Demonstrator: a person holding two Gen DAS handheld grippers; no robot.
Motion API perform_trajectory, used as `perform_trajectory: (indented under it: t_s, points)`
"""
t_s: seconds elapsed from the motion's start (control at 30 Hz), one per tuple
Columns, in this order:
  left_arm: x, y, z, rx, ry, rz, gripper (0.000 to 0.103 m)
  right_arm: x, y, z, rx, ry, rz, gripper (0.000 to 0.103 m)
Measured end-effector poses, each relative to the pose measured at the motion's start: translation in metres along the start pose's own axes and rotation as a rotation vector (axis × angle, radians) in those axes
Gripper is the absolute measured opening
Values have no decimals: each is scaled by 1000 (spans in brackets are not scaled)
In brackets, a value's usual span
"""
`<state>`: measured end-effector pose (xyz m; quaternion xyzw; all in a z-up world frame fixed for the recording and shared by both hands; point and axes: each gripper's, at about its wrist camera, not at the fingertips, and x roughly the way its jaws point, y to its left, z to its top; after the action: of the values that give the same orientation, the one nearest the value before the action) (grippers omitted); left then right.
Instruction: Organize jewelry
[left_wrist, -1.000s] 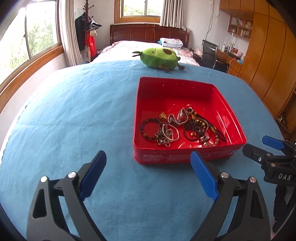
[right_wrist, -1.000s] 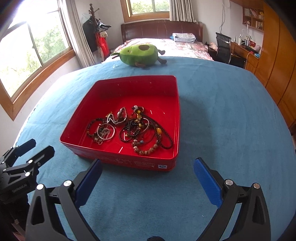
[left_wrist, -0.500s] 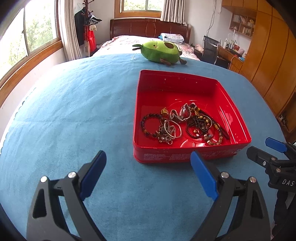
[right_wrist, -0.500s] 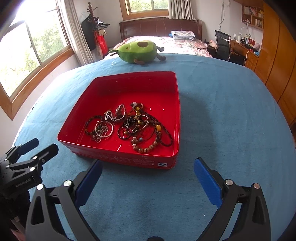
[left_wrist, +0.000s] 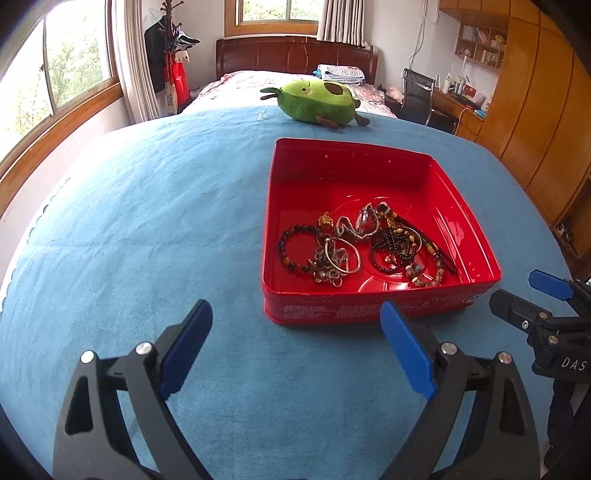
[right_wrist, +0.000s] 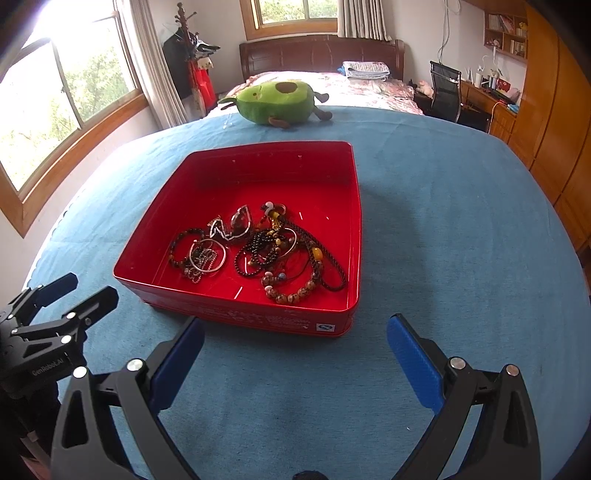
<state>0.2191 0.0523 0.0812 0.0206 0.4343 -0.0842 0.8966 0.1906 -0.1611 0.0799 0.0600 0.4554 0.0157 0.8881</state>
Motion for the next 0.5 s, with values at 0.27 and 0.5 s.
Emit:
perform_trajectory:
  t_s: [0.27, 0.5]
  points:
    - [0, 0, 1, 0, -2, -2, 91, 1, 0, 0, -5, 4, -2, 99]
    - [0, -1, 1, 0, -4, 2, 91, 3, 0, -1, -8, 8, -3, 99]
